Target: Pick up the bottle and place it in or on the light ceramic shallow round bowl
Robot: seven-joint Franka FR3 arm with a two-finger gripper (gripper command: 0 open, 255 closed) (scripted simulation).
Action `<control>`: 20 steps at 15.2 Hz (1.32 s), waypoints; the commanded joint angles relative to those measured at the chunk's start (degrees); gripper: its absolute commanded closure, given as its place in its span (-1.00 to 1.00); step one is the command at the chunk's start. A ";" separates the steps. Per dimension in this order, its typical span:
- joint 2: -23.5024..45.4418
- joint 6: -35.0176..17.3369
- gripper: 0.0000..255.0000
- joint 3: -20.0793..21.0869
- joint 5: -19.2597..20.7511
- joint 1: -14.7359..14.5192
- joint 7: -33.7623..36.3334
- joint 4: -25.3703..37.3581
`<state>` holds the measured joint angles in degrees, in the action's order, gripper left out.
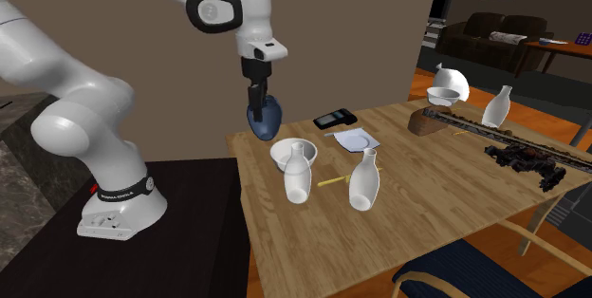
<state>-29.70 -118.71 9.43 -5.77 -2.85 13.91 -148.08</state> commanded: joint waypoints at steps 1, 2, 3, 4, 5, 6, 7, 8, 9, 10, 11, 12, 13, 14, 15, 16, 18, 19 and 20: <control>4.42 -4.43 -1.00 1.61 -0.09 -0.20 1.78 0.50; 6.44 -6.55 -1.00 2.32 0.00 -0.23 2.59 0.58; 8.53 -8.63 -1.00 3.01 0.19 -0.24 3.45 0.76; 10.69 -10.68 -1.00 3.70 0.48 -0.22 4.36 1.03; 12.90 -12.69 -1.00 4.37 0.88 -0.17 5.32 1.39; 15.17 -14.64 -1.00 5.02 1.41 -0.11 6.35 1.84; 17.48 -16.53 -1.00 5.66 2.08 -0.02 7.46 2.38; 19.84 -18.36 -1.00 6.25 2.90 0.08 8.66 3.02; 22.23 -20.11 -1.00 6.79 3.88 0.17 9.95 3.74; 24.66 -21.78 -1.00 7.26 5.03 0.24 11.34 4.55; 27.11 -23.36 -1.00 7.64 6.35 0.25 12.83 5.46; 29.58 -24.84 -1.00 7.91 7.82 0.22 14.41 6.45; 32.06 -26.21 -1.00 8.06 9.43 0.09 16.07 7.53; 34.55 -27.48 -1.00 8.04 11.14 -0.17 17.78 8.71; 37.03 -28.63 -1.00 7.89 12.90 -0.54 19.52 9.97; 39.49 -29.68 -1.00 7.59 14.67 -1.04 21.24 11.32; 40.51 -30.48 -1.00 7.20 15.34 -1.36 21.77 11.49; 41.26 -31.17 -1.00 6.98 15.87 -1.48 22.14 11.51; 42.02 -31.85 -1.00 6.76 16.41 -1.60 22.53 11.55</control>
<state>11.54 -149.80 16.42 10.06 -4.35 36.04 -136.55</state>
